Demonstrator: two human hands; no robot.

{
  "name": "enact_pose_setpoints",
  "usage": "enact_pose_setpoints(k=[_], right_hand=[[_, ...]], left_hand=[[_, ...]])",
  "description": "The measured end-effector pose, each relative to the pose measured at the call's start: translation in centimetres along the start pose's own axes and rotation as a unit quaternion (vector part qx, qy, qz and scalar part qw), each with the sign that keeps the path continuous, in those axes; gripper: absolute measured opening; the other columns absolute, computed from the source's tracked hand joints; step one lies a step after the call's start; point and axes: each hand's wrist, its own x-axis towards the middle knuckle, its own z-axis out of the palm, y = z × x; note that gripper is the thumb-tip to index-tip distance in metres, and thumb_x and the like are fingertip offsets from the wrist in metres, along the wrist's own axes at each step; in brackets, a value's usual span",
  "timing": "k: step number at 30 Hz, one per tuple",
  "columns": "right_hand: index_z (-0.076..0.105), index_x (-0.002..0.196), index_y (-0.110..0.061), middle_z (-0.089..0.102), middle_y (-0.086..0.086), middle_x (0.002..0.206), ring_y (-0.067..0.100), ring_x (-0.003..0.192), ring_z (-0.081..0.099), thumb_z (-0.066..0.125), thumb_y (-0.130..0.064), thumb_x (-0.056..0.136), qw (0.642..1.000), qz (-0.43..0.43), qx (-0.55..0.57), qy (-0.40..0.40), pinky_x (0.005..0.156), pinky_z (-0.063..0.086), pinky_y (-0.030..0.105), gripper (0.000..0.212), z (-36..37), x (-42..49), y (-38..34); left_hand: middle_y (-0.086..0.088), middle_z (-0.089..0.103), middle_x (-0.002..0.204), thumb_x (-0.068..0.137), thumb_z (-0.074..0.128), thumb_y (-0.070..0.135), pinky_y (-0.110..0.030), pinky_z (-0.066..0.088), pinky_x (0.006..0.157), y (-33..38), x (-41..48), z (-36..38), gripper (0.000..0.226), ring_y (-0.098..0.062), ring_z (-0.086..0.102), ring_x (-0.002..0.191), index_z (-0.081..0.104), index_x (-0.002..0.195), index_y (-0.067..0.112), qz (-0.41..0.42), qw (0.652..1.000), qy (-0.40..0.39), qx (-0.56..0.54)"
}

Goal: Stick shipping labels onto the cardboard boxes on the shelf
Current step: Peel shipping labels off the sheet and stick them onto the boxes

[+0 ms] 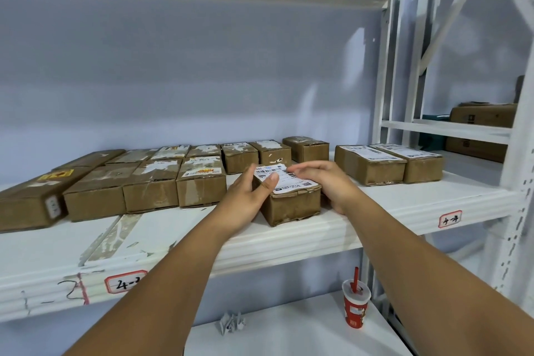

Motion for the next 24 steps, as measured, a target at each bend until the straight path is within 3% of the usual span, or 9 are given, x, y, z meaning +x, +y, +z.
enact_pose_setpoints(k=[4, 8, 11, 13, 16, 20, 24], right_hand=[[0.073, 0.088, -0.012, 0.073, -0.001, 0.087, 0.009, 0.081, 0.067, 0.061, 0.0, 0.086, 1.0, -0.005, -0.007, 0.0, 0.08, 0.051, 0.022, 0.017, 0.0, 0.1, 0.0], [0.072, 0.093, -0.011, 0.072, 0.004, 0.09, 0.015, 0.083, 0.067, 0.062, -0.005, 0.087, 0.999, 0.017, 0.004, 0.037, 0.082, 0.052, 0.03, 0.013, 0.0, 0.2, 0.1], [0.071, 0.094, -0.012, 0.071, 0.004, 0.089, 0.018, 0.081, 0.066, 0.065, -0.012, 0.088, 0.996, 0.024, 0.028, 0.076, 0.072, 0.054, 0.03, 0.008, 0.1, 0.4, 0.1], [0.07, 0.089, -0.017, 0.071, -0.001, 0.086, 0.013, 0.079, 0.065, 0.064, -0.021, 0.089, 0.995, 0.015, 0.023, 0.092, 0.067, 0.054, 0.026, 0.006, 0.2, 0.3, 0.0], [0.07, 0.084, -0.027, 0.071, -0.01, 0.089, 0.005, 0.087, 0.064, 0.062, -0.036, 0.089, 0.993, -0.019, -0.047, 0.11, 0.079, 0.05, 0.024, 0.013, 0.2, 0.2, -0.1], [0.072, 0.086, -0.029, 0.07, -0.009, 0.1, 0.011, 0.103, 0.061, 0.066, -0.026, 0.087, 0.989, -0.032, -0.129, 0.067, 0.096, 0.048, 0.033, 0.007, -0.3, -0.3, 0.2], [0.07, 0.098, -0.028, 0.068, -0.006, 0.11, 0.015, 0.108, 0.06, 0.061, -0.024, 0.091, 0.985, -0.015, -0.164, 0.049, 0.09, 0.045, 0.027, 0.012, -1.5, -0.9, -0.3]], left_hand=[[0.006, 0.016, 0.157, 0.085, 0.035, 0.066, -0.032, 0.015, 0.112, 0.1, -0.1, 0.0, 0.077, -0.016, 0.014, 0.144, 0.008, 0.15, 0.036, -0.008, 1.0, -0.01, -0.005], [0.006, 0.019, 0.156, 0.074, 0.031, 0.072, -0.026, 0.02, 0.105, 0.2, -0.3, 0.1, 0.087, -0.015, 0.02, 0.143, 0.006, 0.15, 0.037, 0.014, 1.0, -0.022, 0.003], [0.006, 0.018, 0.156, 0.067, 0.046, 0.073, -0.031, 0.02, 0.115, 0.0, -0.3, 0.1, 0.095, -0.012, 0.02, 0.142, 0.013, 0.149, 0.037, 0.044, 0.999, -0.019, 0.012], [0.007, 0.017, 0.156, 0.076, 0.059, 0.059, -0.026, 0.016, 0.115, -0.4, 0.0, 0.2, 0.08, -0.01, 0.018, 0.142, 0.026, 0.145, 0.037, 0.061, 0.997, -0.003, 0.054], [0.003, 0.018, 0.155, 0.088, 0.061, 0.04, -0.016, 0.015, 0.105, -0.6, 0.5, 0.5, 0.057, -0.011, 0.018, 0.142, 0.038, 0.139, 0.035, 0.075, 0.989, 0.027, 0.126], [-0.002, 0.019, 0.156, 0.09, 0.056, 0.04, -0.023, 0.018, 0.111, -0.2, 1.2, 1.2, 0.057, -0.014, 0.018, 0.143, 0.035, 0.143, 0.031, 0.061, 0.981, 0.046, 0.179], [-0.005, 0.015, 0.157, 0.094, 0.053, 0.033, -0.023, 0.02, 0.11, 1.1, 2.0, 2.6, 0.055, -0.018, 0.022, 0.142, 0.035, 0.145, 0.023, 0.056, 0.972, 0.071, 0.215]])
